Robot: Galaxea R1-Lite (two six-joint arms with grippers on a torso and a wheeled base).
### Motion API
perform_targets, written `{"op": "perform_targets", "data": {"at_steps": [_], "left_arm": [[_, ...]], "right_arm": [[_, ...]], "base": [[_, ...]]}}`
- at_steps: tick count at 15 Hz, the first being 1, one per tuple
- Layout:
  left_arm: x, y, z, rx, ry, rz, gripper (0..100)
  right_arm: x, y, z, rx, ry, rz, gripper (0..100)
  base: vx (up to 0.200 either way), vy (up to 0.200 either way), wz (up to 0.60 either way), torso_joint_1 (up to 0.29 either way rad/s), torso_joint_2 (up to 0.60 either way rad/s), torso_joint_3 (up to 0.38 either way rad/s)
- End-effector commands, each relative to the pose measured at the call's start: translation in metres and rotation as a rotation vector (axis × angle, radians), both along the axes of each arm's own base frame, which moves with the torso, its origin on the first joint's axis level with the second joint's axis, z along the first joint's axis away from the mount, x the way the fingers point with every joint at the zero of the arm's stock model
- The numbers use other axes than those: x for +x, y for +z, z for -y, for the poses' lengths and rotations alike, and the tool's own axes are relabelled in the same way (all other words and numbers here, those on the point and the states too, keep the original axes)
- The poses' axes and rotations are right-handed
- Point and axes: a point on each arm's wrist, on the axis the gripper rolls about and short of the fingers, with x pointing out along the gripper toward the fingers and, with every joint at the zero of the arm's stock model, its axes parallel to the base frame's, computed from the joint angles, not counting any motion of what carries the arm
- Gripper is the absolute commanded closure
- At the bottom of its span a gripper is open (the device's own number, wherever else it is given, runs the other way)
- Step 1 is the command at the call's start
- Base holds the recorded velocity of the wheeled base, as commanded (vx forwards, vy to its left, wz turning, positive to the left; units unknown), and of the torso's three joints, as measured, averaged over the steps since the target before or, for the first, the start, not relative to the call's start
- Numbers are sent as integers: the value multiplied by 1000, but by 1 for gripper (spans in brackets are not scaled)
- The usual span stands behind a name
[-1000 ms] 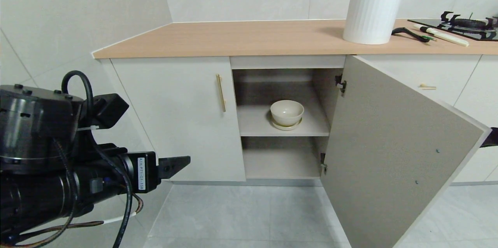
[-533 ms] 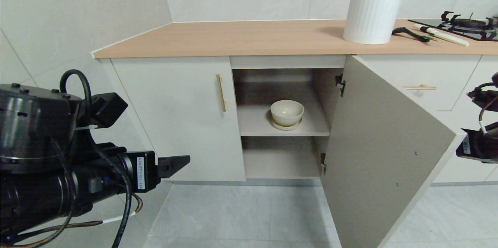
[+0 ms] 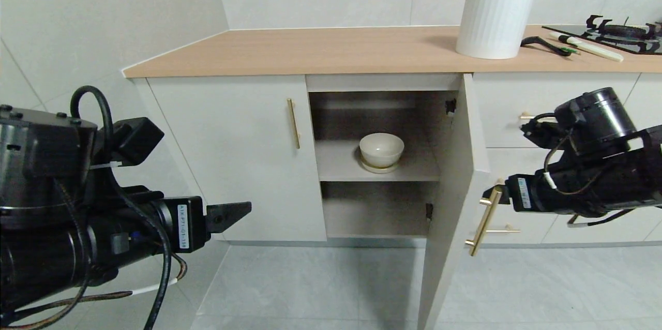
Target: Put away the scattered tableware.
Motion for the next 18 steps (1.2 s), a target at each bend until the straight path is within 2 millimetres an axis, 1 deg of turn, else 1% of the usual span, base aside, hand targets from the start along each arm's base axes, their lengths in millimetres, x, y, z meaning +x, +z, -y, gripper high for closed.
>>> {"op": "perform_targets", "data": {"at_steps": [1, 2, 3, 5, 7, 9, 11, 18], "left_arm": [[0, 0, 0, 0, 0, 0, 0], [0, 0, 0, 0, 0, 0, 0], [-1, 0, 1, 0, -6, 0, 0], [-1, 0, 2, 0, -10, 1, 0], [-1, 1, 3, -6, -11, 11, 0], [-2, 2, 5, -12, -21, 24, 0], [-3, 0, 7, -9, -36, 18, 0], [-6, -9, 9, 39, -73, -1, 0]], "right_arm": [[13, -25, -38, -3, 100, -13, 0], [14, -27, -43, 2, 113, 0, 0], [23, -36, -60, 31, 135, 40, 0], [31, -46, -72, 91, 118, 70, 0], [39, -56, -79, 119, 103, 79, 0], [46, -63, -84, 149, 85, 96, 0], [50, -65, -88, 187, 66, 124, 0], [58, -76, -92, 181, 40, 133, 0]], "base": [[0, 0, 0, 0, 0, 0], [0, 0, 0, 0, 0, 0], [0, 0, 0, 0, 0, 0], [0, 0, 0, 0, 0, 0], [0, 0, 0, 0, 0, 0], [0, 0, 0, 0, 0, 0], [0, 0, 0, 0, 0, 0], [0, 0, 0, 0, 0, 0]]}}
